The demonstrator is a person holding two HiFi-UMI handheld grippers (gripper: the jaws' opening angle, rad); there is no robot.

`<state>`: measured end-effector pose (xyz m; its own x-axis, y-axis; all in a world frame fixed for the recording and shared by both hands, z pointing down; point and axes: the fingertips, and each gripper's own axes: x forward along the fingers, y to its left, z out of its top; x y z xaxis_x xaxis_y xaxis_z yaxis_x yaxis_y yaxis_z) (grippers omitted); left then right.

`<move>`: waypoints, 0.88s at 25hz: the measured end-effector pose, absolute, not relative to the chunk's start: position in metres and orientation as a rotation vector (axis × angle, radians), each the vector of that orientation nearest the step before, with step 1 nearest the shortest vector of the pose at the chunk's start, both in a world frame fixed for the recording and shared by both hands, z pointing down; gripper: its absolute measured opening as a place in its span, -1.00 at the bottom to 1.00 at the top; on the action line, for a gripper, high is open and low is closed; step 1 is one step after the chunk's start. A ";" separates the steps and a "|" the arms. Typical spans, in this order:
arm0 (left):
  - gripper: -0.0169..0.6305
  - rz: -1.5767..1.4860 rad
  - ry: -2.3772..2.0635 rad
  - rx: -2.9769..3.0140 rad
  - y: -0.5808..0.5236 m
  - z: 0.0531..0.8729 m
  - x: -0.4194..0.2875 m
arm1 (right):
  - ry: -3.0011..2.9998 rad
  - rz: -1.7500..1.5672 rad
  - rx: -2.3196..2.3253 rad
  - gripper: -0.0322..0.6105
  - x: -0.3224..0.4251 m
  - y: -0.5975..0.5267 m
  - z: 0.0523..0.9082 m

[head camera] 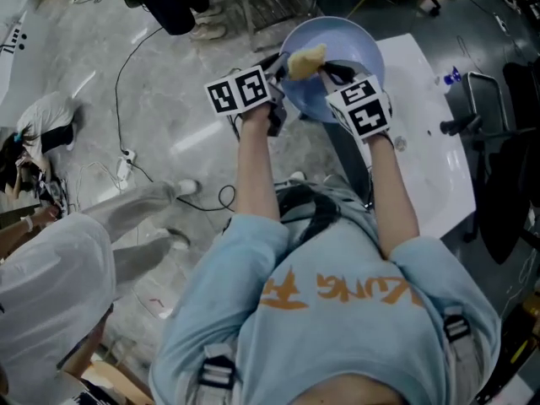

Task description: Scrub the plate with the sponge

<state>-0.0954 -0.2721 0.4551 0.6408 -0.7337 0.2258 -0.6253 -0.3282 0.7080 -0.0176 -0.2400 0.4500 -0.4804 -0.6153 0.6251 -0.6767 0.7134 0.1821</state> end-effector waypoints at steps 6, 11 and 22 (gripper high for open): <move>-0.79 -0.192 -1.085 2.035 -0.268 0.455 -0.107 | -2.154 0.083 0.878 -0.85 -0.032 -0.227 0.476; -0.79 -0.186 -1.095 2.020 -0.266 0.462 -0.108 | -2.076 0.069 0.848 -0.85 -0.018 -0.221 0.487; -0.79 -0.153 -0.998 2.046 -0.287 0.468 -0.058 | -1.880 0.162 1.089 -0.85 0.098 -0.228 0.490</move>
<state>-0.0583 -0.2867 0.4679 0.6762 -0.6992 0.2319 -0.5972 -0.3360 0.7283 0.0979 -0.2278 0.4904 -0.1788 -0.6169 0.7665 -0.7389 0.5986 0.3094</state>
